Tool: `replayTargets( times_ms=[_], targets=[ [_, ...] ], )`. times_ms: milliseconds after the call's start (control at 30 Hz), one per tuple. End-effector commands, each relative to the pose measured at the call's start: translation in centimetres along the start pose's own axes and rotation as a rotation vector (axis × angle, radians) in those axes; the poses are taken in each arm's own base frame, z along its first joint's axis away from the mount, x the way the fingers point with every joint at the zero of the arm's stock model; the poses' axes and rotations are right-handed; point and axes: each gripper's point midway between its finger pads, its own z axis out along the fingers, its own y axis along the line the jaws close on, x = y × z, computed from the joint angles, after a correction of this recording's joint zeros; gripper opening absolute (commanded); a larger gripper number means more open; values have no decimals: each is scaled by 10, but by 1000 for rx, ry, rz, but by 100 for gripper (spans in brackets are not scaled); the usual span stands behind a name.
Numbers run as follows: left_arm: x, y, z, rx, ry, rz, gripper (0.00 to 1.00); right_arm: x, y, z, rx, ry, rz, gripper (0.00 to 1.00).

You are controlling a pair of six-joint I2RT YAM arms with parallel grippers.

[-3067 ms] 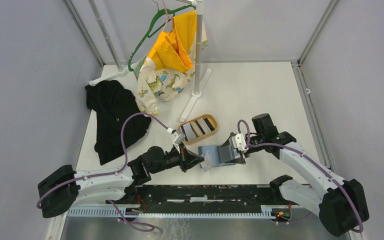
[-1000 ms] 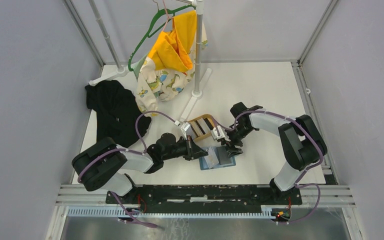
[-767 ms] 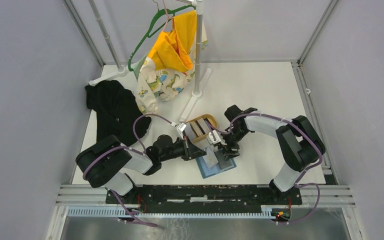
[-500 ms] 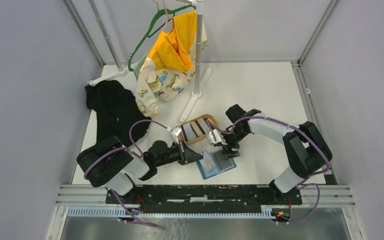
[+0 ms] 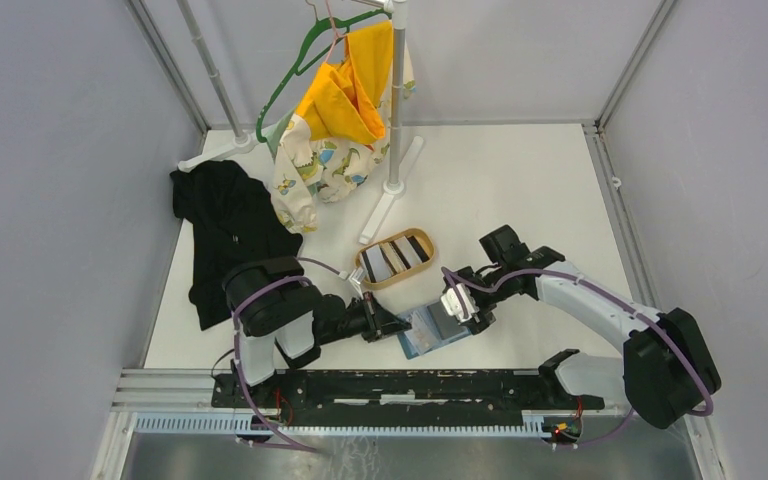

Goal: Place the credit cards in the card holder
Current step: Insert the credit card into the card holder.

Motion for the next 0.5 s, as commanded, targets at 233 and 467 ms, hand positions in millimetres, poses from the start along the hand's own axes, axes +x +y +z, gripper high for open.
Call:
replayTargets(
  times_ms=[233, 467],
  targets=[
    [-24, -56, 0, 112, -192, 85, 2, 6, -1, 1, -21, 23, -72, 79],
    [-36, -58, -8, -141, -247, 249, 2, -1, -8, -5, 16, 20, -93, 80]
  ],
)
